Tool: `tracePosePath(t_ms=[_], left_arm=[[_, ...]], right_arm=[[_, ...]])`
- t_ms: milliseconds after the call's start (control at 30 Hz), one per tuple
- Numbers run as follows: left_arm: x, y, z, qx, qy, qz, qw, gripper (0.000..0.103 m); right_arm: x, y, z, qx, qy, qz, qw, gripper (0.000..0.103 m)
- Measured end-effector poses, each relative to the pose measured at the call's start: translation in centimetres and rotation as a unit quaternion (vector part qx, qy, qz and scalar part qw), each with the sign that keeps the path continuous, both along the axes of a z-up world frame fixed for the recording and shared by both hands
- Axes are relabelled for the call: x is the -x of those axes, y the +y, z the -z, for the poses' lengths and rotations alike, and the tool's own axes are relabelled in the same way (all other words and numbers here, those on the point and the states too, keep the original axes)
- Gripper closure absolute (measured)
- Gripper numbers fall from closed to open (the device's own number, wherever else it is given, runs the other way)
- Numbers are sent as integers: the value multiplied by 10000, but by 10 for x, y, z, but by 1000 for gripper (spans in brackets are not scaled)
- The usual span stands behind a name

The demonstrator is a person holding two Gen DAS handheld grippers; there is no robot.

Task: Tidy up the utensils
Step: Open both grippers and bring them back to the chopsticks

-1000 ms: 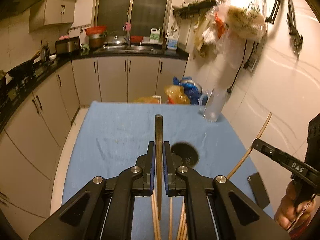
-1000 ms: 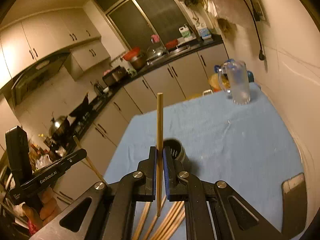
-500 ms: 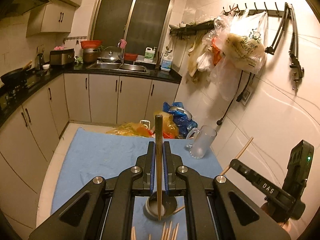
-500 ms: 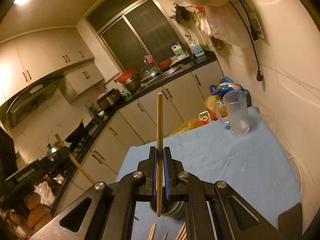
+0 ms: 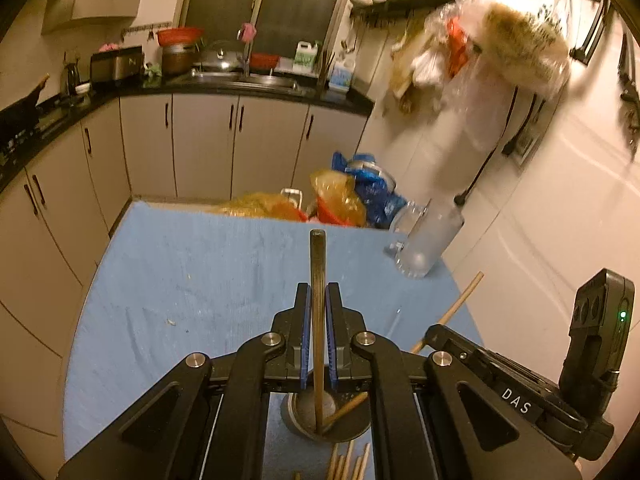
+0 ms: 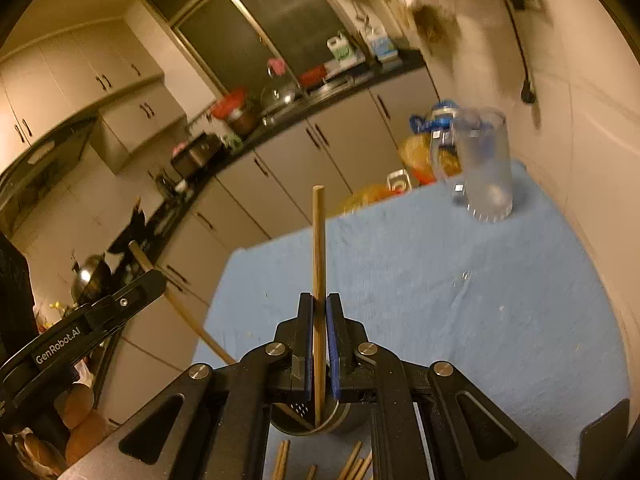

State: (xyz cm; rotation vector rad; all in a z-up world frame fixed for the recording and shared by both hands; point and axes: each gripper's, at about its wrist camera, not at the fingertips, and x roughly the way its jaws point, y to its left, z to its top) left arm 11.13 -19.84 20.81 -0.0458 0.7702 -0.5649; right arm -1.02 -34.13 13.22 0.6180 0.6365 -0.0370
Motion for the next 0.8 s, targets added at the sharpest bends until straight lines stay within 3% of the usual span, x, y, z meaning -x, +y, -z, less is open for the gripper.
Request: tracePosePath(t_ms=[300,400,600,733,800], left_arm=[[-6,-3,24,-127,215,74,9997,94],[-3,3,20,-122,148,63,9998,82],[20,21,2,20,-70,66,10000,79],[45,39,-2,59,-207,13,9998,68],[59,48,3,-22,-239,6,9997,67]], right_arm=[[-9,5,20,-9,230,-92,9997,94],[-5,4,17,-29,175,-86,9998,79],[18,3,0,11,-46,-27,10000,76],[46,9,-4,13,-136,-64,9999,76],[65,15,2,9,-110,-97,9999,76]])
